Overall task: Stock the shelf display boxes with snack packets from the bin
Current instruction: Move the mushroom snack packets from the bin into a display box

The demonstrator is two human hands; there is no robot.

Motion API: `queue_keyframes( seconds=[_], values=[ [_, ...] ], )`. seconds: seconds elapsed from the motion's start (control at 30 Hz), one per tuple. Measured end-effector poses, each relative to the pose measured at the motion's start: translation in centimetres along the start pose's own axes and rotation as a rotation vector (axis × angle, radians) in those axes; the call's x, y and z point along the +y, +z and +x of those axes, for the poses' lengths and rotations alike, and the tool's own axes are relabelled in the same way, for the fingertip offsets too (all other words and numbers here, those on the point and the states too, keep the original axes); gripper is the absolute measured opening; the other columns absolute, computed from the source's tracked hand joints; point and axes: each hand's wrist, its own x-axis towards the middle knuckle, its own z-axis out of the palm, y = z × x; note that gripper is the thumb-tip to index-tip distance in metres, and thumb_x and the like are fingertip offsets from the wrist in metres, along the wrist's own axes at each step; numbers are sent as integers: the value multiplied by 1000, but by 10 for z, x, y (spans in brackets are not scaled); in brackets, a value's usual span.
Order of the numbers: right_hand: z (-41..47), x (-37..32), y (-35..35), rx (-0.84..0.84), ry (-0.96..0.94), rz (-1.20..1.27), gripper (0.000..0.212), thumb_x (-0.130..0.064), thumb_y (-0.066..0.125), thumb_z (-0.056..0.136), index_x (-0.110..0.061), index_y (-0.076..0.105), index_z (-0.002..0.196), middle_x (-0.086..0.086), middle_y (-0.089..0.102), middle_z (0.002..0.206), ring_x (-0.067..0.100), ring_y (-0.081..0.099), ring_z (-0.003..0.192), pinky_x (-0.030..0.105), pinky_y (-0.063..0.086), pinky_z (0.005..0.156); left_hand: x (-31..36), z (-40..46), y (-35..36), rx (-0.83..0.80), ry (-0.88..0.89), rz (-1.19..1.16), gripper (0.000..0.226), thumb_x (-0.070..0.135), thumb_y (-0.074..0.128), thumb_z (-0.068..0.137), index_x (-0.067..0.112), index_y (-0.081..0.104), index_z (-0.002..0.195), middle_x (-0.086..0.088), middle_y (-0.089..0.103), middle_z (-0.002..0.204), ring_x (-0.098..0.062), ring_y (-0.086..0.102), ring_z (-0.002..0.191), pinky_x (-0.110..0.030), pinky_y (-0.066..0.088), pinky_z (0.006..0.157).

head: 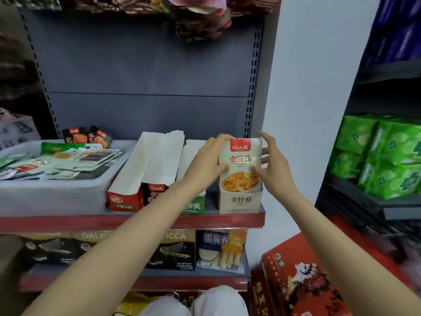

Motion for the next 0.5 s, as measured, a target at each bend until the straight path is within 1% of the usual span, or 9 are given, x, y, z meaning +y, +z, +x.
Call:
queue_keyframes(
  seconds=[0.03,0.07,0.13,0.17,0.23,0.3,0.33,0.43,0.5],
  values=[
    [-1,3,1,-14,-7,-37,77,-4,68,82,-31,27,141,-4,49,114,11,53,101,19,51,72,-1,0,1,-7,7,29,62,9,70,82,32,37,130,4,49,112,-13,54,97,-35,55,82],
    [-2,5,2,-27,-11,-73,79,-5,69,81,-33,26,141,-2,46,115,14,53,104,20,52,72,-1,0,3,-2,14,63,60,11,69,83,32,38,130,4,47,113,-13,55,97,-35,55,81],
    [-4,8,3,-57,-6,-121,75,-6,68,82,-34,28,139,-1,39,114,17,52,107,14,49,65,-1,0,4,37,21,148,56,16,69,84,32,40,130,4,43,116,-12,53,98,-26,52,73],
    [-5,7,2,-69,-1,-139,73,-8,68,82,-34,29,138,-1,38,115,17,52,108,14,49,64,-1,-1,4,62,20,192,55,18,69,84,31,41,130,3,41,118,-10,50,98,-20,47,68],
    [-6,5,1,-83,9,-202,72,-9,69,82,-32,30,138,3,38,122,19,52,107,25,54,69,-2,-3,4,100,24,283,56,21,71,83,29,43,131,2,38,120,-10,44,100,-15,38,66],
    [-7,3,-2,-115,24,-301,70,-9,69,82,-28,32,138,7,36,126,24,55,104,33,57,75,-7,-6,6,96,49,367,57,23,74,80,30,45,129,0,38,122,-16,45,103,-20,39,72],
    [-8,4,-2,-138,37,-331,68,-10,69,82,-26,33,137,8,35,127,26,55,104,35,56,77,-8,-8,7,69,67,405,57,25,75,79,31,45,128,-1,39,123,-19,46,104,-23,41,75],
    [-14,3,0,-141,70,-299,69,-11,70,81,-27,32,137,9,33,128,27,51,111,33,54,79,-8,-11,6,2,104,461,59,29,71,82,30,41,133,-1,40,129,-20,44,112,-29,39,87],
    [-16,-5,2,-70,68,-285,70,-14,69,82,-29,31,139,8,30,133,24,43,120,33,52,84,-6,-11,1,37,87,410,62,29,69,84,28,37,138,0,41,132,-18,41,118,-30,36,93]
  ],
)
